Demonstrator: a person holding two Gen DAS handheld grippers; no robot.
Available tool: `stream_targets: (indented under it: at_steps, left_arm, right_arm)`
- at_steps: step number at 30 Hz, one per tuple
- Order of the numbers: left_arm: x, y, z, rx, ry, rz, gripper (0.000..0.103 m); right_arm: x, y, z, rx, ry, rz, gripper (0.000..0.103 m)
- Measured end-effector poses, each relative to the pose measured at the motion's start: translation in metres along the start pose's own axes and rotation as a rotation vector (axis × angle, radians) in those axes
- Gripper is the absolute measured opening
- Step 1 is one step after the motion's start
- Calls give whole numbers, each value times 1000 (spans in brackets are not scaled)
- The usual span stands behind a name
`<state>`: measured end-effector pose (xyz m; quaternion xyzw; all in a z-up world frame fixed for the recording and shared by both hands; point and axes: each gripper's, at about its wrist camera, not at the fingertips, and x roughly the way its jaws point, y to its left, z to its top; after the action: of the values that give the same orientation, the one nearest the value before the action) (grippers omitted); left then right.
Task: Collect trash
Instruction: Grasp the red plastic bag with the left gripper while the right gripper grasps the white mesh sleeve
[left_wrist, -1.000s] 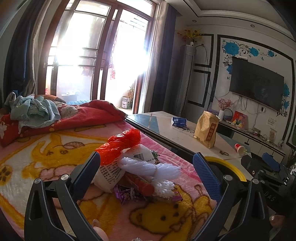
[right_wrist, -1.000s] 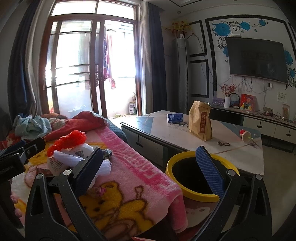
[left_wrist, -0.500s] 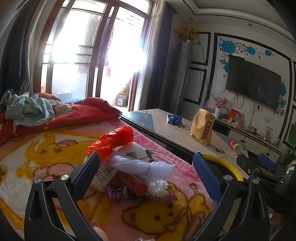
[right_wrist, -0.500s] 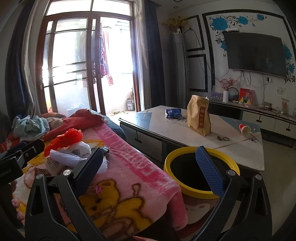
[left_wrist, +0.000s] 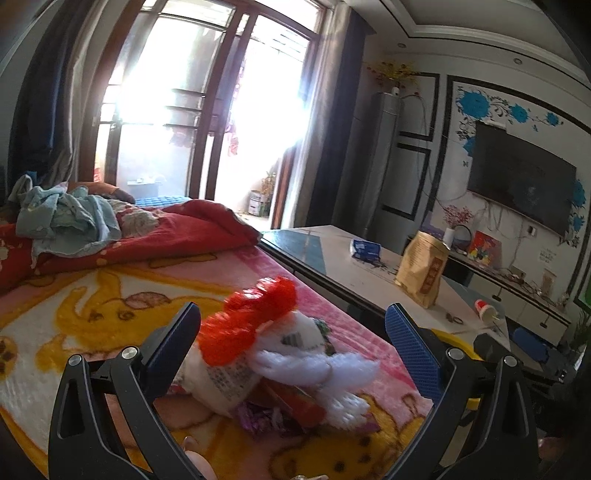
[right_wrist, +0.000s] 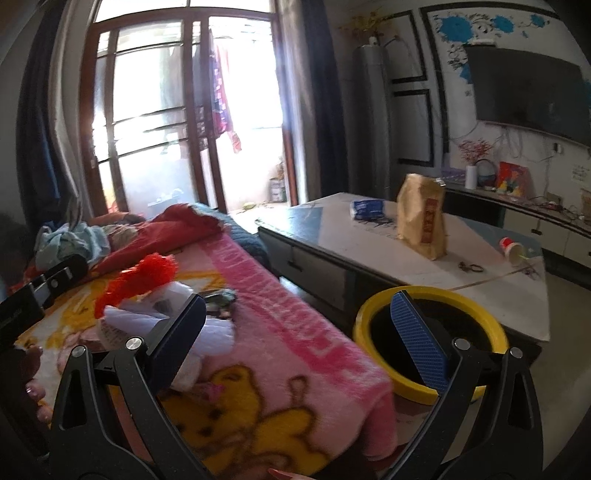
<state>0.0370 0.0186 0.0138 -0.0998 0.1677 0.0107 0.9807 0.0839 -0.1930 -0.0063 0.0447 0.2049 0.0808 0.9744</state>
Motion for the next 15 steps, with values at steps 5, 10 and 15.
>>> stream_targets:
  at_steps: [5, 10, 15]
  left_arm:
    - [3, 17, 9, -19, -16, 30, 97]
    - [8, 42, 19, -43, -20, 71, 97]
    - [21, 67, 27, -62, -5, 80, 97]
  right_arm:
    - [17, 20, 7, -3, 30, 72, 92]
    - [34, 37, 13, 5, 67, 126, 92]
    - [57, 50, 14, 3, 135, 155, 92]
